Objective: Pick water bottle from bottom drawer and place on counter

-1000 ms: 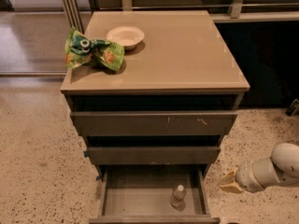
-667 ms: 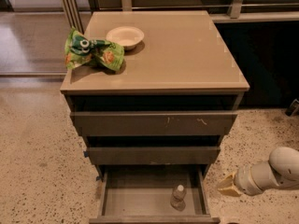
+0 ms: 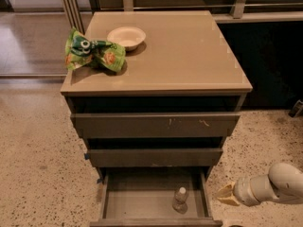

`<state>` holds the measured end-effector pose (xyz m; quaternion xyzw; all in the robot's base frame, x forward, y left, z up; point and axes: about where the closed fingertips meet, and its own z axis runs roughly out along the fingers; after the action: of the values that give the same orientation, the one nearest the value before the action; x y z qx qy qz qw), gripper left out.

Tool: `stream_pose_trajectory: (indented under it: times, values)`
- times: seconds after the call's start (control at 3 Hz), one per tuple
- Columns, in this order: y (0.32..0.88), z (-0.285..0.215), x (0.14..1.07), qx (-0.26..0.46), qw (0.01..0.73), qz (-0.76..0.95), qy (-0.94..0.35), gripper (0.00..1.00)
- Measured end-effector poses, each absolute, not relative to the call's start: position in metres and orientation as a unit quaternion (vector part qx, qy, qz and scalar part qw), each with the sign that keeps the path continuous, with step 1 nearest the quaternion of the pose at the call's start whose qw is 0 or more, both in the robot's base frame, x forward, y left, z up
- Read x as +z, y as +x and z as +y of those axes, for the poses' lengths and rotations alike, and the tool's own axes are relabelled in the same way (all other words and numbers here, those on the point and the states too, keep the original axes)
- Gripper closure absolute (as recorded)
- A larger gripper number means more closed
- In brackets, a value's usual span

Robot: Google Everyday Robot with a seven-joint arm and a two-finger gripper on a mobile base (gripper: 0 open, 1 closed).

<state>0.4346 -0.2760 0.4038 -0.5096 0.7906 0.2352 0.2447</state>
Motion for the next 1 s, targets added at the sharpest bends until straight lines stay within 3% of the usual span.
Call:
stream_pose_trajectory:
  times: [0.33, 0.67, 1.0]
  values:
    - [0.4416, -0.2667, 0.3367, 0.275, 0.288, 0.769, -0.5, 1.0]
    - [0.4414, -0.2662, 0.3397, 0.274, 0.287, 0.769, -0.501, 1.0]
    - [0.4398, -0.2643, 0.3369, 0.277, 0.296, 0.763, -0.504, 0.93]
